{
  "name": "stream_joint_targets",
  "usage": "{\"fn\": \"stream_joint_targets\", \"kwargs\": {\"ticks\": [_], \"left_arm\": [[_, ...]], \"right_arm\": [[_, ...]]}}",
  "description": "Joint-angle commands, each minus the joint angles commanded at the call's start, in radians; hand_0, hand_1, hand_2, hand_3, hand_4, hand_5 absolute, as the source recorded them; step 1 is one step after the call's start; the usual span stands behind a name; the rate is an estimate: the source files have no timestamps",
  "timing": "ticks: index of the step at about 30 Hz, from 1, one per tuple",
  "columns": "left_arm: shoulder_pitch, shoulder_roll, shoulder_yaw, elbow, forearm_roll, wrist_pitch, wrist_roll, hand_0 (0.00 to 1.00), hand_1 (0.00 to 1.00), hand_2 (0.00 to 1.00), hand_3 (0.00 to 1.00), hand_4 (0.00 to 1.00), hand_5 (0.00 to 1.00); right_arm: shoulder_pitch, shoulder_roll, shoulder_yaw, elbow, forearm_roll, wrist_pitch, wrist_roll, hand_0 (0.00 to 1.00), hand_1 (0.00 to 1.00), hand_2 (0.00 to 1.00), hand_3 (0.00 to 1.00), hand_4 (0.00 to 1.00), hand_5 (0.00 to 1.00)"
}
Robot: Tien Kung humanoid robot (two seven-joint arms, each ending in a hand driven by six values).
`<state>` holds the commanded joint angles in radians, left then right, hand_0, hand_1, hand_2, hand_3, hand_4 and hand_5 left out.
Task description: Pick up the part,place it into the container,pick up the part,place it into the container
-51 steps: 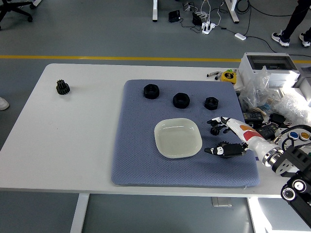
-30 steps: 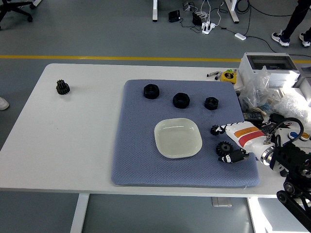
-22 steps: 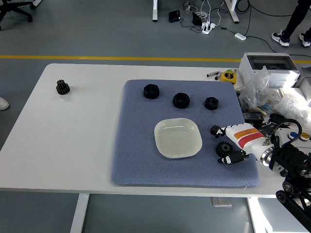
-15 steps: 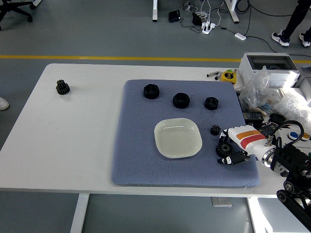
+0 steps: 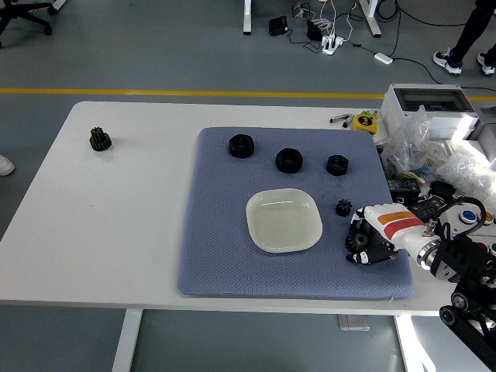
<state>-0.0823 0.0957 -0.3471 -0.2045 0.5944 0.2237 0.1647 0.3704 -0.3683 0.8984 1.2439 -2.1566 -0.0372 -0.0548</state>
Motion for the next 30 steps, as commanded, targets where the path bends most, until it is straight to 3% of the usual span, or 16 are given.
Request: {"fn": "stream_joint_targets", "kwargs": {"ticks": [5, 6, 17, 18, 19, 30], "left_arm": [[0.001, 0.0, -0.002, 0.0, 0.004, 0.0, 0.001, 0.722, 0.716, 0.771, 0.624, 0.693, 0.606], [0.001, 0.0, -0.003, 0.0, 0.005, 0.0, 0.001, 0.722, 0.715, 0.771, 0.624, 0.692, 0.605], [-0.001, 0.001, 0.002, -0.001, 0.0, -0.001, 0.0, 0.722, 0.714, 0.771, 0.623, 0.691, 0.605], [-0.001, 0.002, 0.003, -0.001, -0.002, -0.001, -0.001, 0.722, 0.716, 0.771, 0.624, 0.691, 0.605], [-0.002, 0.002, 0.004, -0.001, -0.003, -0.001, -0.001, 0.722, 0.716, 0.771, 0.624, 0.691, 0.605], [-0.005, 0.002, 0.012, 0.0, -0.015, 0.0, -0.004, 0.722, 0.714, 0.771, 0.624, 0.691, 0.606]], "right_arm": [[-0.001, -0.001, 0.0, 0.001, 0.002, -0.002, -0.005, 0.26, 0.376, 0.437, 0.455, 0.726, 0.205], [-0.001, -0.002, -0.001, 0.003, 0.002, -0.003, -0.005, 0.21, 0.324, 0.395, 0.435, 0.682, 0.093], [0.003, -0.009, 0.001, 0.019, 0.027, -0.005, -0.007, 0.158, 0.272, 0.353, 0.429, 0.688, 0.061], [0.003, -0.009, 0.001, 0.022, 0.032, -0.005, -0.006, 0.109, 0.213, 0.311, 0.394, 0.776, 0.006], [0.003, -0.01, 0.0, 0.025, 0.037, -0.006, -0.006, 0.109, 0.213, 0.311, 0.394, 0.776, 0.006], [0.005, -0.018, 0.003, 0.134, 0.012, -0.02, -0.022, 0.105, 0.2, 0.292, 0.373, 0.77, 0.002]]}}
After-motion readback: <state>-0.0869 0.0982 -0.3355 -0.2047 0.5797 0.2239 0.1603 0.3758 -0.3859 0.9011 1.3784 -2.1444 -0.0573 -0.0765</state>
